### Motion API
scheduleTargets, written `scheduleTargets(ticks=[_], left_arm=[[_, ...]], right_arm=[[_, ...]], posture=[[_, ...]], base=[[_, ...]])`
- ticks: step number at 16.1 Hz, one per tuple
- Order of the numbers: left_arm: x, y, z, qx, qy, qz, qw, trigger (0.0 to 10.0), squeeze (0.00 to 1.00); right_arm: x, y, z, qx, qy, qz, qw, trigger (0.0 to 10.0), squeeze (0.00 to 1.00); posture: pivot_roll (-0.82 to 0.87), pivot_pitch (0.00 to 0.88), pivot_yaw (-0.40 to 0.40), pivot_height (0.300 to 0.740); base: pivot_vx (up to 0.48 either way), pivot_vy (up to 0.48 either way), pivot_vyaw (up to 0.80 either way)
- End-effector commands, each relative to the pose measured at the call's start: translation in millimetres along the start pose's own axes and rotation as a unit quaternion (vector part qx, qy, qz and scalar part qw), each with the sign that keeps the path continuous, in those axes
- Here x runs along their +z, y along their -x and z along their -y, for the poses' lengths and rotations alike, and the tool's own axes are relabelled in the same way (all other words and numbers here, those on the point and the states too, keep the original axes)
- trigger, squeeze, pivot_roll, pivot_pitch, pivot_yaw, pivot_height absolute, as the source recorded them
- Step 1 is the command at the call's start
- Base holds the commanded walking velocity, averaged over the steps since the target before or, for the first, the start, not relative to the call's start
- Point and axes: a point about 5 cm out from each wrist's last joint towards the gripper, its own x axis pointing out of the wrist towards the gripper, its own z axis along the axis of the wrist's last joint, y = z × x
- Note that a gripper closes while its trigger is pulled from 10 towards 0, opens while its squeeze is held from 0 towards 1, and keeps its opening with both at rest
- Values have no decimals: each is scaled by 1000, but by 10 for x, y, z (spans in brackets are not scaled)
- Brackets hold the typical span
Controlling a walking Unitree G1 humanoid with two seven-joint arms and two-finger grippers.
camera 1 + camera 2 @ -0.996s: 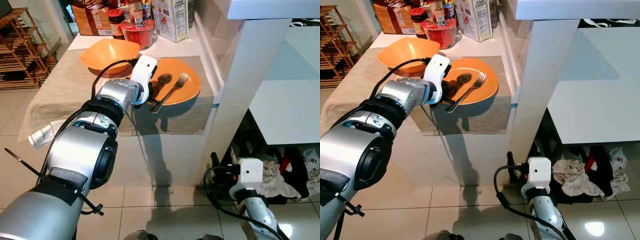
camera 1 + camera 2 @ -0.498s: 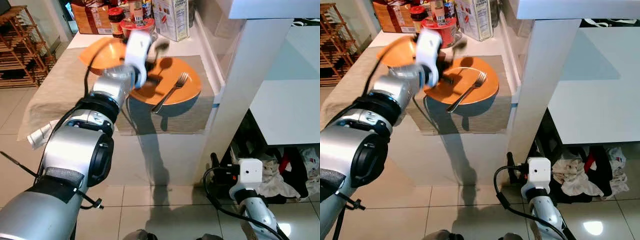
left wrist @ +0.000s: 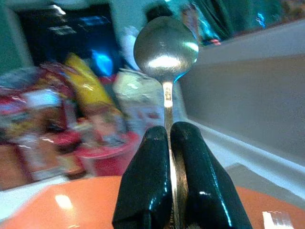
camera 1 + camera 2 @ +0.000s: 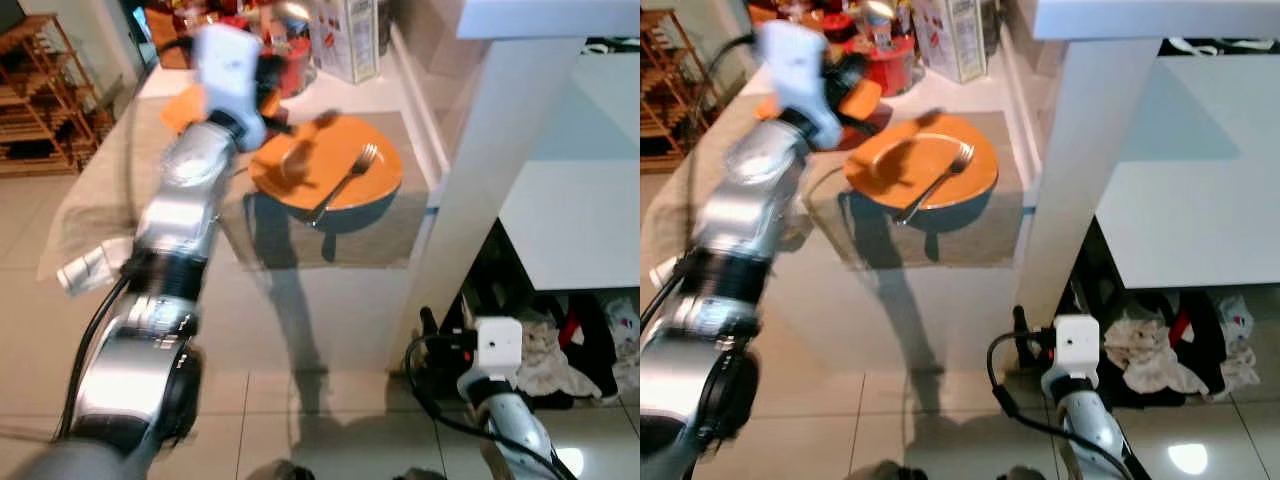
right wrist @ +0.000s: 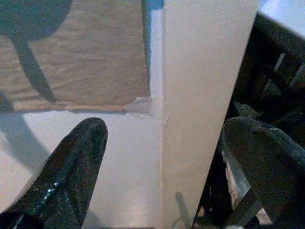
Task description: Setting the table
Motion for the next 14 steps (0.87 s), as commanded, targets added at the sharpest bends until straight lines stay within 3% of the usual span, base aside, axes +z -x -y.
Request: scheduleTargets(ticks=[1,2,3,5,6,8,10,11,14], left_arm=[[26,146,-118,33,-6,11,999,0,0],[-5,253,-142,47,-7,5,999,0,0],[-117,591,-201,90,-12,-24,996,0,0],[-266,891,-267,119,-6,-66,991,0,0],[-298,966,-266,120,-5,-77,990,0,0],[-444,1376,-178,122,5,-127,984,0,0],[-492,1488,-34,106,5,-140,984,0,0],[-641,1585,144,67,10,-167,984,0,0],[-862,1662,374,24,46,-213,976,0,0]], right_arm=[[60,-4,47,-6,-6,24,1000,10000,0],[110,-6,50,-3,1,39,999,10000,0],[253,-36,76,-11,17,75,997,10000,0],[353,-74,106,-18,23,98,995,10000,0],[368,-80,109,-17,25,101,994,10000,0],[397,-91,128,-10,31,108,994,10000,0],[395,-94,142,-10,32,109,994,10000,0],[391,-94,138,-12,32,108,994,10000,0],[352,-77,96,-8,23,99,995,10000,0]], posture=[[-43,0,75,727],[-39,0,75,727],[-27,0,70,727],[-14,0,60,727],[-10,0,57,727],[-2,0,47,727],[0,0,40,727],[-3,0,38,727],[-19,0,27,727]], base=[[0,0,0],[0,0,0],[0,0,0],[0,0,0],[0,0,0],[0,0,0],[0,0,0],[0,0,0],[0,0,0]])
